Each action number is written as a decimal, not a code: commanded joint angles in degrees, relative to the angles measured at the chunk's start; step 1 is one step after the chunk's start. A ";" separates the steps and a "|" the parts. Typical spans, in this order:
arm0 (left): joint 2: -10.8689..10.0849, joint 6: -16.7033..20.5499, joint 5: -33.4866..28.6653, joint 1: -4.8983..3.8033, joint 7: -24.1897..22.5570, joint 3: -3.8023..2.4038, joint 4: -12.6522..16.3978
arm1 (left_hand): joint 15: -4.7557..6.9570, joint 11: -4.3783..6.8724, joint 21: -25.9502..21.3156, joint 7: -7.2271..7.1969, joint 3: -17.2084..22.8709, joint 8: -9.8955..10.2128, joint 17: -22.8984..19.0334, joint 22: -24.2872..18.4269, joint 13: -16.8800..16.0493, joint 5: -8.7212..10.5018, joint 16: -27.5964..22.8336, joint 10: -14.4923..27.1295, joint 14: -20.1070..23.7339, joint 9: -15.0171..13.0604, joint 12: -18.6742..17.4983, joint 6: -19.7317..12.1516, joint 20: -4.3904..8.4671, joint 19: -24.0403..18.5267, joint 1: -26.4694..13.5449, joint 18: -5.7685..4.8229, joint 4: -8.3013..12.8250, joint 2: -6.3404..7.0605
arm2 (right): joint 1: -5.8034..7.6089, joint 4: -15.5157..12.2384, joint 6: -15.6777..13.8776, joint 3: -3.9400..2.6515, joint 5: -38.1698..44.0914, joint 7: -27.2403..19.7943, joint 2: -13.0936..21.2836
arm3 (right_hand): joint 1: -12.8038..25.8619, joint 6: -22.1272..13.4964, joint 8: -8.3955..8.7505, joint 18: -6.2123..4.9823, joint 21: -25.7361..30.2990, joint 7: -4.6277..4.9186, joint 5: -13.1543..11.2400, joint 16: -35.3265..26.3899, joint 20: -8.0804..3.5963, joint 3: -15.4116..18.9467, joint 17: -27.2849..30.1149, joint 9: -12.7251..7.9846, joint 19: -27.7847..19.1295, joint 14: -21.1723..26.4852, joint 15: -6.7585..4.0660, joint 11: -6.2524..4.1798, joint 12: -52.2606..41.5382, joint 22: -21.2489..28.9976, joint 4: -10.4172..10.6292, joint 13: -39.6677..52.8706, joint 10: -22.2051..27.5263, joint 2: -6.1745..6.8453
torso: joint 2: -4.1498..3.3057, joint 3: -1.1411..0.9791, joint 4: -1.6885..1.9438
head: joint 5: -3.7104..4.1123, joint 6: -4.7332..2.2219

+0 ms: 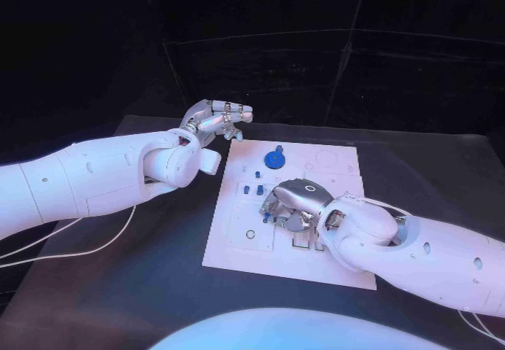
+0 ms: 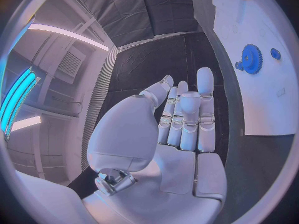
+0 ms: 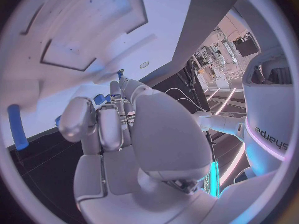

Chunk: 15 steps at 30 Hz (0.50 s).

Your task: Assemble the parts on the task board

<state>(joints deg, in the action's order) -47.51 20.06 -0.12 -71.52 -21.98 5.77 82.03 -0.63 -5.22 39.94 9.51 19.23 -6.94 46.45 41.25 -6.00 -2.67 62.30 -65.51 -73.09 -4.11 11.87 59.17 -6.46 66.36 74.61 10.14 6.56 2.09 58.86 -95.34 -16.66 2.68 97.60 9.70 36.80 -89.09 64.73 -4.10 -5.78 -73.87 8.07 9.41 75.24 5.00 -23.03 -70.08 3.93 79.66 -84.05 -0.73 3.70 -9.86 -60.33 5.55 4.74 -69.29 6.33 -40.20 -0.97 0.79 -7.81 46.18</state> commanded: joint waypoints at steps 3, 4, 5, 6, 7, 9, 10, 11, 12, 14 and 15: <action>0.08 -0.73 -0.13 -0.09 -0.04 -0.05 0.01 | -0.15 -0.20 -0.31 0.10 -0.14 0.34 -0.05 -0.05 -0.05 -0.11 -0.19 0.37 0.37 0.08 0.22 -0.39 -0.11 -0.36 -0.27 0.30 -0.29 0.20 | 0.03 0.34 1.19 0.01 0.81 0.09 -0.38 | 0.48 0.19 0.03 0.19 -0.09 0.17 -0.20 0.26 -0.12 -0.36 0.01 0.05 0.19 -2.44 -0.28 0.19 0.26 0.08 -0.12 0.07 -0.24 -0.11 | 0.02 0.01 -0.02 | -0.11 0.11; 0.08 -0.73 -0.13 -0.09 -0.04 -0.05 0.01 | -0.15 -0.20 -0.31 0.10 -0.14 0.34 -0.05 -0.05 -0.05 -0.11 -0.19 0.37 0.37 0.08 0.22 -0.39 -0.11 -0.36 -0.27 0.30 -0.29 0.20 | 0.03 0.41 1.28 0.01 0.90 0.16 -0.42 | 0.48 0.19 0.03 0.19 -0.09 0.17 -0.20 0.26 -0.12 -0.36 0.01 0.05 0.19 -2.44 -0.28 0.19 0.26 0.08 -0.12 0.07 -0.24 -0.11 | 0.04 0.01 -0.03 | -0.12 0.14; 0.09 -0.74 -0.13 -0.08 -0.03 -0.05 0.01 | -0.15 -0.20 -0.31 0.10 -0.14 0.34 -0.05 -0.05 -0.05 -0.11 -0.19 0.37 0.37 0.08 0.22 -0.39 -0.11 -0.36 -0.27 0.30 -0.29 0.20 | 0.02 0.47 1.39 0.01 0.99 0.24 -0.47 | 0.48 0.19 0.03 0.19 -0.09 0.17 -0.20 0.26 -0.12 -0.36 0.01 0.05 0.19 -2.44 -0.28 0.19 0.26 0.08 -0.12 0.07 -0.24 -0.11 | 0.04 0.02 0.00 | -0.10 0.16; 0.08 -0.75 -0.13 -0.08 -0.03 -0.05 0.00 | -0.15 -0.20 -0.31 0.10 -0.14 0.34 -0.05 -0.05 -0.05 -0.11 -0.19 0.37 0.37 0.08 0.22 -0.39 -0.11 -0.36 -0.27 0.30 -0.29 0.20 | 0.02 0.52 1.51 0.01 1.06 0.30 -0.52 | 0.48 0.19 0.03 0.19 -0.09 0.17 -0.20 0.26 -0.12 -0.36 0.01 0.05 0.19 -2.44 -0.28 0.19 0.26 0.08 -0.12 0.07 -0.24 -0.11 | 0.04 0.02 0.00 | -0.10 0.16; 0.08 -0.75 -0.13 -0.08 -0.02 -0.05 0.00 | -0.15 -0.20 -0.31 0.10 -0.14 0.34 -0.05 -0.05 -0.05 -0.11 -0.19 0.37 0.37 0.08 0.22 -0.39 -0.11 -0.36 -0.27 0.30 -0.29 0.20 | 0.02 0.55 1.64 0.01 1.11 0.34 -0.58 | 0.48 0.19 0.03 0.19 -0.09 0.17 -0.20 0.26 -0.12 -0.36 0.01 0.05 0.19 -2.44 -0.28 0.19 0.26 0.08 -0.12 0.07 -0.24 -0.11 | 0.02 0.02 0.03 | -0.09 0.15; 0.09 -0.76 -0.13 -0.08 0.00 -0.05 -0.02 | -0.15 -0.20 -0.31 0.10 -0.14 0.34 -0.05 -0.05 -0.05 -0.11 -0.19 0.37 0.37 0.08 0.22 -0.39 -0.11 -0.36 -0.27 0.30 -0.29 0.20 | 0.01 0.60 2.02 0.01 1.19 0.42 -0.70 | 0.48 0.19 0.03 0.19 -0.09 0.17 -0.20 0.26 -0.12 -0.36 0.01 0.05 0.19 -2.44 -0.28 0.19 0.26 0.08 -0.12 0.07 -0.24 -0.11 | -0.01 0.03 0.04 | -0.08 0.19; 0.10 -0.76 -0.13 -0.08 0.00 -0.05 -0.02 | -0.15 -0.20 -0.31 0.10 -0.14 0.34 -0.05 -0.05 -0.05 -0.11 -0.19 0.37 0.37 0.08 0.22 -0.39 -0.11 -0.36 -0.27 0.30 -0.29 0.20 | 0.01 0.61 2.20 0.01 1.23 0.47 -0.74 | 0.48 0.19 0.03 0.19 -0.09 0.17 -0.20 0.26 -0.12 -0.36 0.01 0.05 0.19 -2.44 -0.28 0.19 0.26 0.08 -0.12 0.07 -0.24 -0.11 | -0.01 0.03 0.04 | -0.08 0.19; 0.10 -0.77 -0.13 -0.08 0.00 -0.05 -0.03 | -0.15 -0.20 -0.31 0.10 -0.14 0.34 -0.05 -0.05 -0.05 -0.11 -0.19 0.37 0.37 0.08 0.22 -0.39 -0.11 -0.36 -0.27 0.30 -0.29 0.20 | 0.00 0.62 2.44 0.01 1.28 0.54 -0.77 | 0.48 0.19 0.03 0.19 -0.09 0.17 -0.20 0.26 -0.12 -0.36 0.01 0.05 0.19 -2.44 -0.28 0.19 0.26 0.08 -0.12 0.07 -0.24 -0.11 | -0.01 0.03 0.04 | -0.08 0.19; 0.11 -0.77 -0.13 -0.08 0.01 -0.05 -0.03 | -0.15 -0.20 -0.31 0.10 -0.14 0.34 -0.05 -0.05 -0.05 -0.11 -0.19 0.37 0.37 0.08 0.22 -0.39 -0.11 -0.36 -0.27 0.30 -0.29 0.20 | -0.02 0.63 2.72 0.01 1.35 0.63 -0.80 | 0.57 0.19 0.04 0.19 -0.10 0.17 -0.23 0.28 -0.12 -0.43 0.01 0.05 0.19 -2.44 -0.27 0.19 0.27 0.08 -0.15 0.08 -0.22 -0.13 | -0.01 0.03 0.04 | -0.08 0.19; 0.11 -0.78 -0.13 -0.08 0.03 -0.05 -0.04 | -0.15 -0.20 -0.31 0.10 -0.14 0.34 -0.05 -0.05 -0.05 -0.11 -0.19 0.37 0.37 0.08 0.22 -0.39 -0.11 -0.36 -0.27 0.30 -0.29 0.20 | -0.03 0.63 3.09 0.02 1.44 0.78 -0.83 | 0.59 0.19 0.04 0.19 -0.10 0.17 -0.23 0.28 -0.12 -0.45 0.01 0.05 0.19 -2.44 -0.27 0.19 0.27 0.08 -0.16 0.08 -0.22 -0.14 | -0.03 0.02 0.04 | -0.11 0.31; 0.11 -0.78 -0.13 -0.08 0.04 -0.05 -0.04 | -0.15 -0.20 -0.31 0.10 -0.14 0.34 -0.05 -0.05 -0.05 -0.11 -0.19 0.37 0.37 0.08 0.22 -0.39 -0.11 -0.36 -0.27 0.30 -0.29 0.20 | -0.04 0.63 3.19 0.02 1.47 0.84 -0.84 | 0.66 0.19 0.04 0.19 -0.09 0.17 -0.26 0.28 -0.12 -0.46 0.02 0.05 0.18 -2.44 -0.27 0.20 0.28 0.09 -0.17 0.08 -0.21 -0.13 | -0.03 0.02 0.04 | -0.11 0.31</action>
<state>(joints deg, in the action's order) -47.47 19.93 -0.12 -71.52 -21.82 5.77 81.97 -0.63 -5.22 39.95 9.51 19.23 -6.94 46.46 41.26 -5.99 -2.67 62.30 -65.51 -73.10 -4.12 11.87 59.17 -6.46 66.36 74.61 10.14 6.56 2.09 58.81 -94.67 -15.02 2.64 98.36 10.07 36.01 -89.00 64.73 -4.08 -5.78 -73.87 8.07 9.41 75.24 5.00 -23.21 -70.08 3.91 79.66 -84.05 -0.73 3.70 -9.86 -60.31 5.36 4.73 -69.29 6.24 -40.18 -0.94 0.81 -7.92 46.45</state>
